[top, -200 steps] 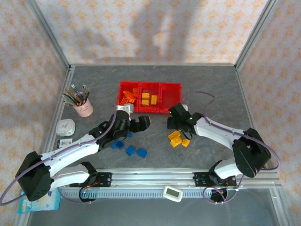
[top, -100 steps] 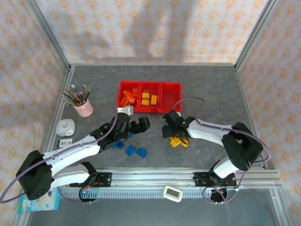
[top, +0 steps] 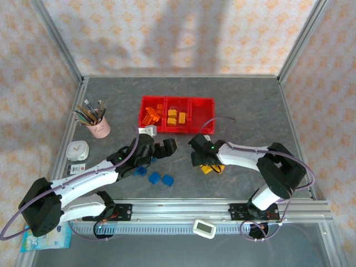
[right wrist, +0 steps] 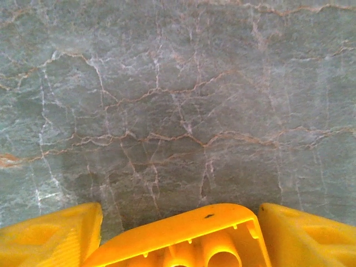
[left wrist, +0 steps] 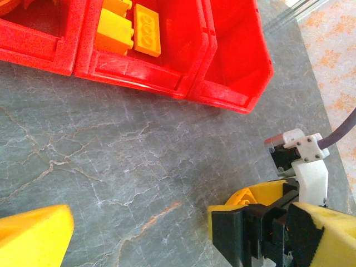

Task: Sort the legos into containers by color
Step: Pick up the lego from the bottom-center of the table, then place the lego in the container.

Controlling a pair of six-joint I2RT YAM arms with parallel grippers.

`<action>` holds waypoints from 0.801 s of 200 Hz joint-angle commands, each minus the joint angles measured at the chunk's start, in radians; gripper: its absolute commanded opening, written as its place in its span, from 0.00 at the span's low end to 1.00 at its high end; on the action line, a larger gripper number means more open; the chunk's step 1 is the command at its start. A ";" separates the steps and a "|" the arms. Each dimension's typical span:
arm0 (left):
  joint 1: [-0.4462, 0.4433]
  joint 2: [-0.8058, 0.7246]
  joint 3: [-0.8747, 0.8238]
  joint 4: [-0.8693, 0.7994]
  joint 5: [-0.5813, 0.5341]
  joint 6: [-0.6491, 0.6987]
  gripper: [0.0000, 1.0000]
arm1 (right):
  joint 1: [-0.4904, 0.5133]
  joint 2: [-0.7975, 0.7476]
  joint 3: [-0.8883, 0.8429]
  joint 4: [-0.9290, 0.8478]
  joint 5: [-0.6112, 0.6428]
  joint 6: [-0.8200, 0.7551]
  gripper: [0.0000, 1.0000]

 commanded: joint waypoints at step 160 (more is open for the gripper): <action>0.137 -0.093 0.081 -0.137 -0.056 0.097 0.99 | -0.026 0.140 0.477 -0.026 0.087 -0.058 0.61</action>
